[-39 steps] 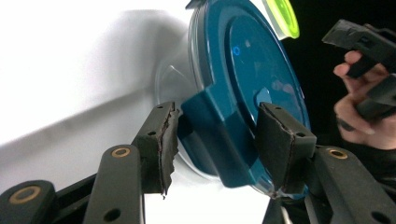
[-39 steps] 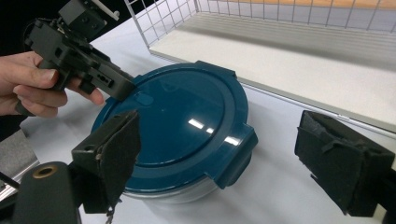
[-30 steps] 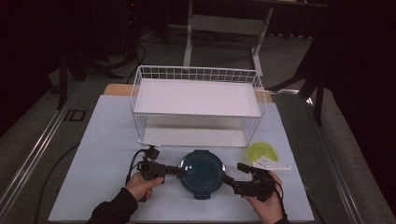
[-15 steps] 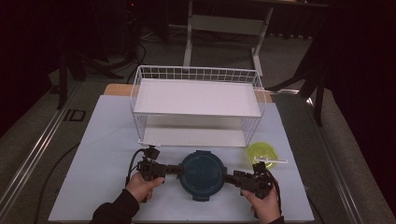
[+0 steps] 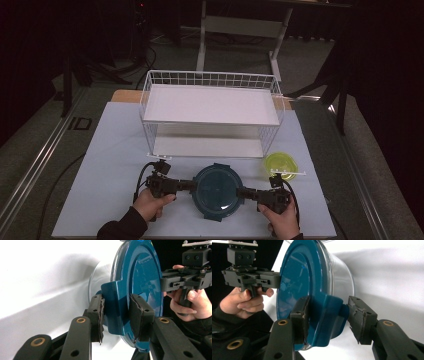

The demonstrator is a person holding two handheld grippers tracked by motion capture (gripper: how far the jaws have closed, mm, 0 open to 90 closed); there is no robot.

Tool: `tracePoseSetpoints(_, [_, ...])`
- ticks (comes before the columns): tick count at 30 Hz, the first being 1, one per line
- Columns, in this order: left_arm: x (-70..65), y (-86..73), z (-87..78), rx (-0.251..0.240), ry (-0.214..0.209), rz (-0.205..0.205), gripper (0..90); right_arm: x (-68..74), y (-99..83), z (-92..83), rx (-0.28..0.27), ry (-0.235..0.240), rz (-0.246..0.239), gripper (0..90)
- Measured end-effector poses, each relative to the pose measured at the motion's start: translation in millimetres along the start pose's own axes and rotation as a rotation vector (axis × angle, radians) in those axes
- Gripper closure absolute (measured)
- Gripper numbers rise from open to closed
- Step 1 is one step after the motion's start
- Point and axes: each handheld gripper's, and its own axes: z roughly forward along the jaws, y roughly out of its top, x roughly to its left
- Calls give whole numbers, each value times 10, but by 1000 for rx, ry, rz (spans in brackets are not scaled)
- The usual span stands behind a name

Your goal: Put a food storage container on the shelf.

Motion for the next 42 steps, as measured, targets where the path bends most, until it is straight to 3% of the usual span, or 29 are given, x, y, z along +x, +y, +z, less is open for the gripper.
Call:
tracePoseSetpoints(5, [-15,-36,0,27,7,20,648,14,-22,-18,13,17,-2,544])
tracePoseSetpoints(17, [-65,-119,-53,14,36,-10,667,62,-8,-7,18,53,-20,566])
tracePoseSetpoints(30, [-120,-124,-78,11,66,3,683,88,10,-17,26,69,-26,575])
tracePoseSetpoints(35, [-135,-95,-98,7,64,3,683,88,34,-18,25,71,-28,576])
tracePoseSetpoints(42, [-239,40,-209,-24,62,18,687,194,157,-92,0,85,-47,577])
